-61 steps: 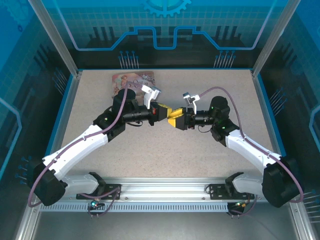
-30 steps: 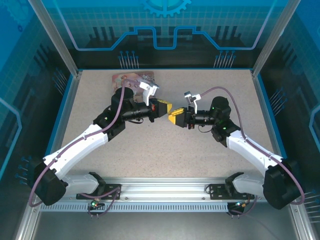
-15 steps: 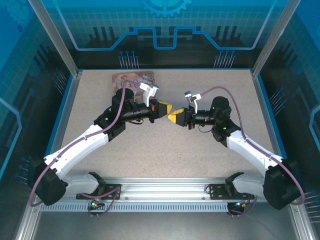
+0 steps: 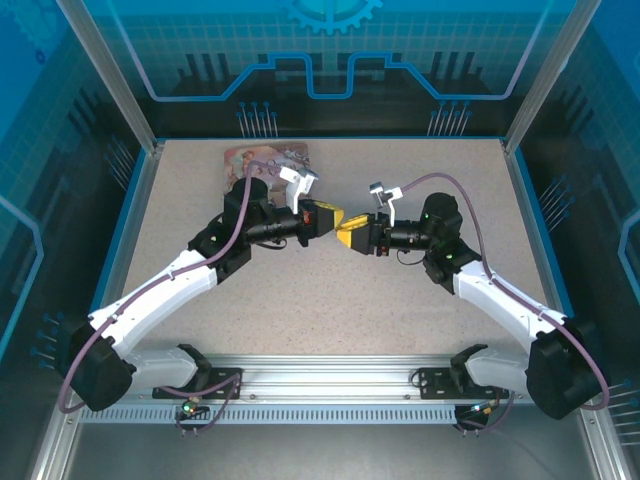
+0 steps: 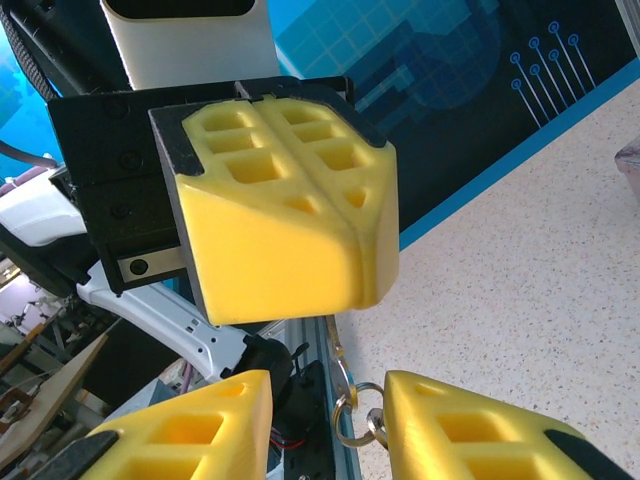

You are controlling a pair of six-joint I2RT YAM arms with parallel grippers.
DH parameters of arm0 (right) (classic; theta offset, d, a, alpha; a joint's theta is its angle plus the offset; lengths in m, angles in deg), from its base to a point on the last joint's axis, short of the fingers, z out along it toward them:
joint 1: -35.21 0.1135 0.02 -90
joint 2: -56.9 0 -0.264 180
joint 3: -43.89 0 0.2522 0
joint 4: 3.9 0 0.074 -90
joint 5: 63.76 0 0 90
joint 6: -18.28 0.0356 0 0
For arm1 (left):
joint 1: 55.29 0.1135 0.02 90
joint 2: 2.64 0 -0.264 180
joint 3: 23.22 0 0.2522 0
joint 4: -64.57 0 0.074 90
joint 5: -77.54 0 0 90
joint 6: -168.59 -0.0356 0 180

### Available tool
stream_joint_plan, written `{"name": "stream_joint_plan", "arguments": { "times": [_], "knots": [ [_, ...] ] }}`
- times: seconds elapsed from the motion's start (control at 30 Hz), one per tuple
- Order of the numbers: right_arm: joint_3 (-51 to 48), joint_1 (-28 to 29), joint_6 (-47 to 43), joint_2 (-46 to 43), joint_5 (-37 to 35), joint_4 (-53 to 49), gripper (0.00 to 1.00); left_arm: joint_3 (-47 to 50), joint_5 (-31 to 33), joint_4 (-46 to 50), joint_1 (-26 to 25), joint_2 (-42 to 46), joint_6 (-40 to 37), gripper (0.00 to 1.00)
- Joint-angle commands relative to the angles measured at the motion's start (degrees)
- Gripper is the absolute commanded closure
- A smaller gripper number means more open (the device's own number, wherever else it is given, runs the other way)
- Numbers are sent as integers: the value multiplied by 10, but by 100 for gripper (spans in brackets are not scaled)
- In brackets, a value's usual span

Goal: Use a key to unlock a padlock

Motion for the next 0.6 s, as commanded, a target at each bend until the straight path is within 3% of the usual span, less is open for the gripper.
{"name": "stream_joint_plan", "arguments": {
  "times": [0.0,0.47,0.57],
  "knots": [
    [14,-2,-1,5,1,11,67,6,-9,-14,5,5,10,100],
    [15,0,7,13,-11,15,98,9,-12,-17,5,5,11,100],
    [15,0,2,11,-14,10,100,11,-13,-19,5,5,12,100]
  ]
}}
